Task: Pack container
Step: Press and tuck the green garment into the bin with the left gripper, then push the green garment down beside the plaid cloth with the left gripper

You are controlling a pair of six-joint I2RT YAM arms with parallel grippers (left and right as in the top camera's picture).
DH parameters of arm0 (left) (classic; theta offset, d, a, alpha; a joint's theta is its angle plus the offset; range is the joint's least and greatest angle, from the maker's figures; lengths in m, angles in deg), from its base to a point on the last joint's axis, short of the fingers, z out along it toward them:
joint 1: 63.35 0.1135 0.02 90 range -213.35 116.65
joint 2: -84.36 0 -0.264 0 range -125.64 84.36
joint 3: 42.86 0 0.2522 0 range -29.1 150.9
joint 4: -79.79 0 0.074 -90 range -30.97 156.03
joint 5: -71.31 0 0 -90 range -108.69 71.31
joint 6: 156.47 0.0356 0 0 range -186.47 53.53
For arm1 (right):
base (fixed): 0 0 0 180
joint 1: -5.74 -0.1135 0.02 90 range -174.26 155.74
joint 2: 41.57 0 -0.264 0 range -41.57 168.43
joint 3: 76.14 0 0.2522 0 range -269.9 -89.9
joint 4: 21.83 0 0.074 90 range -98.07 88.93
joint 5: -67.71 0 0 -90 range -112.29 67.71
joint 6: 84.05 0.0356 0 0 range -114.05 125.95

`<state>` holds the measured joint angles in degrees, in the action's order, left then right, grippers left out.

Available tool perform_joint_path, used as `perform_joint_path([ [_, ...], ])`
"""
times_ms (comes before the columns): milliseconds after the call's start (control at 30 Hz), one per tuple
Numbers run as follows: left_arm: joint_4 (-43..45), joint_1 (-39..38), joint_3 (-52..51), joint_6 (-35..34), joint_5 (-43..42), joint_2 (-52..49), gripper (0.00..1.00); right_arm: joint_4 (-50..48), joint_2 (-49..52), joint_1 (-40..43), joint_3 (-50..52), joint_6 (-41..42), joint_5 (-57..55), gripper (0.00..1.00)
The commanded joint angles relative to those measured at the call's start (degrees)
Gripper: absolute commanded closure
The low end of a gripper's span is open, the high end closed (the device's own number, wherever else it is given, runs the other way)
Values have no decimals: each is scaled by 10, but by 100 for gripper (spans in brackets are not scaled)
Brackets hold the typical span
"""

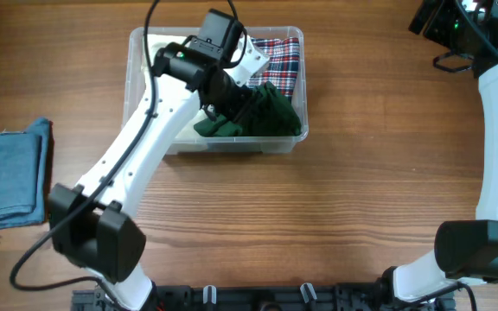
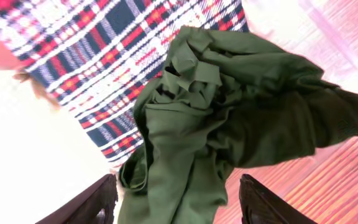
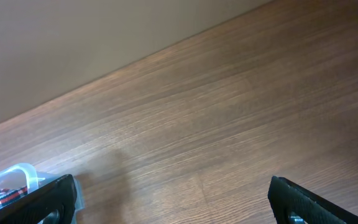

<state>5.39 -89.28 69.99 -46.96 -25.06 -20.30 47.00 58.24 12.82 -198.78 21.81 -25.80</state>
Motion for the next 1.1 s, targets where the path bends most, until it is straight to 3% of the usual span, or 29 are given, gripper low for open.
perform_joint_path([
  [0, -7, 0, 9, -9, 33, 8, 36, -2, 2, 0, 2, 8, -8, 0],
  [433, 15, 0, 9, -9, 50, -11, 38, -2, 2, 0, 2, 9, -8, 0],
  [600, 26, 0, 9, -35, 50, -11, 32, -2, 2, 0, 2, 8, -8, 0],
  [1067, 45, -2, 9, -37, 52, -21, 28, -2, 2, 0, 2, 8, -8, 0],
])
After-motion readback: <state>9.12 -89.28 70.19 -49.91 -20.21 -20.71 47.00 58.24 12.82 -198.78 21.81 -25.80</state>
